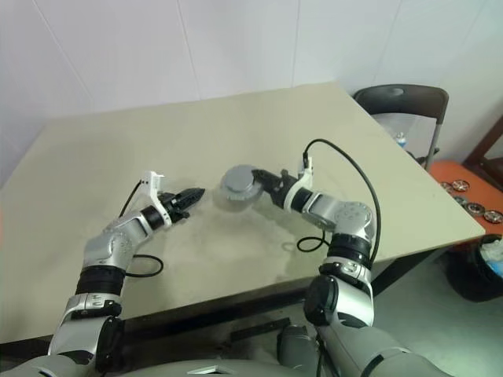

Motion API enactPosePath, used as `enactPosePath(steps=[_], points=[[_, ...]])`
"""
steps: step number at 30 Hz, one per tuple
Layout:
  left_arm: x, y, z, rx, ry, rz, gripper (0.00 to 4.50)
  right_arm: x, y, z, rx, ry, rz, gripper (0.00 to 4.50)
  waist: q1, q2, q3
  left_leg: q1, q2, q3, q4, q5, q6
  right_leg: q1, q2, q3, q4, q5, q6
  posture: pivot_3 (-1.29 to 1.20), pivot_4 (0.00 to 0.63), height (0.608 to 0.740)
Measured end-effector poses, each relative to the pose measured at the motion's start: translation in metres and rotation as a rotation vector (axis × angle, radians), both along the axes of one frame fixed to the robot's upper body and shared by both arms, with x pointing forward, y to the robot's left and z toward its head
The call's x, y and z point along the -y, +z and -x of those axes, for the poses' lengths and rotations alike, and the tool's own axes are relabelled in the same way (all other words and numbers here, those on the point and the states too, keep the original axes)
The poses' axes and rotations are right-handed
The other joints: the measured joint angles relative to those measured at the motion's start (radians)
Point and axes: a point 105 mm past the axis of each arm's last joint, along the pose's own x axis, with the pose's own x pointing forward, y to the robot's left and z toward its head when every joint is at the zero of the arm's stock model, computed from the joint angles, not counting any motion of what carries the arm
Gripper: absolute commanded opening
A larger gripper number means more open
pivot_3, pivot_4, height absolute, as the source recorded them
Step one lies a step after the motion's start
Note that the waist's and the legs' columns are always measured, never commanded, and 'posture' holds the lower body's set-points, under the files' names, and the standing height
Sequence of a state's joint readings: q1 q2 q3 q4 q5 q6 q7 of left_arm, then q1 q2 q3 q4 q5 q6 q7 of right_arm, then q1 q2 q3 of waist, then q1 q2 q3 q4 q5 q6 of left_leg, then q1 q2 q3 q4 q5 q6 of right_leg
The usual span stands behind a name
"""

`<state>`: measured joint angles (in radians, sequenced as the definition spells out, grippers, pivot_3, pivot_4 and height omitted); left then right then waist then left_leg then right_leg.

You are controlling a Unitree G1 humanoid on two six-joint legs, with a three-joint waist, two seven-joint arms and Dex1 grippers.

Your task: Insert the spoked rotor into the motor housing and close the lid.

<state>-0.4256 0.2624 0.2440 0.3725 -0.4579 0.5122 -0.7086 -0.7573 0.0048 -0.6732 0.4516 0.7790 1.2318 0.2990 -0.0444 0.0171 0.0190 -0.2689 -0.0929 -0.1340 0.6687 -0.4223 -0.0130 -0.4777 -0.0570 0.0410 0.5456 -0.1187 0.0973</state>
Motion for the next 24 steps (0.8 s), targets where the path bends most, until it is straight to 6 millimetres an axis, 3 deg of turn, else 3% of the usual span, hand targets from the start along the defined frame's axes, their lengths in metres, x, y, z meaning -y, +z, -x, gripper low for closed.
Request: enactPosePath(steps=[4,8,13,17,24], points=[[0.001,0.009,0.0,-0.026,0.058,0.146,3.29,0.006,0.008,-0.012,0.035,-0.052,-0.004,1.23,0.0,0.0,0.0,0.0,0.0,0.0,0.0,0.0,0.0,0.0,0.0,0.0,0.0,0.0,0.0,0.0,0.0,0.74],[0.021,0.012,0.005,-0.1,0.058,0.352,4.49,0.009,0.006,-0.017,0.038,-0.076,-0.009,1.23,-0.001,0.0,0.0,0.0,0.0,0.0,0.0,0.0,0.0,0.0,-0.001,0.0,0.0,0.0,0.0,0.0,0.0,0.74],[0.056,0.017,0.012,-0.206,0.001,0.533,4.49,0.002,0.004,-0.017,0.048,-0.05,0.009,1.23,-0.001,0.0,0.0,0.0,0.0,0.0,0.002,0.0,0.0,0.001,-0.001,0.0,0.0,0.001,-0.001,0.0,0.0,0.74],[0.06,0.018,0.014,-0.288,0.009,0.662,4.49,0.003,0.006,-0.018,0.063,-0.051,0.019,1.23,0.0,0.0,0.0,-0.001,0.0,0.0,0.007,0.0,0.0,0.001,0.0,0.0,0.0,0.001,-0.001,0.0,0.0,0.74],[0.064,0.022,0.009,-0.327,-0.009,0.696,4.49,0.003,0.007,-0.017,0.074,-0.038,0.029,1.23,0.001,0.0,0.0,0.002,0.0,0.001,0.015,0.0,-0.001,0.008,0.001,0.0,-0.001,0.006,-0.001,0.0,0.0,0.74]])
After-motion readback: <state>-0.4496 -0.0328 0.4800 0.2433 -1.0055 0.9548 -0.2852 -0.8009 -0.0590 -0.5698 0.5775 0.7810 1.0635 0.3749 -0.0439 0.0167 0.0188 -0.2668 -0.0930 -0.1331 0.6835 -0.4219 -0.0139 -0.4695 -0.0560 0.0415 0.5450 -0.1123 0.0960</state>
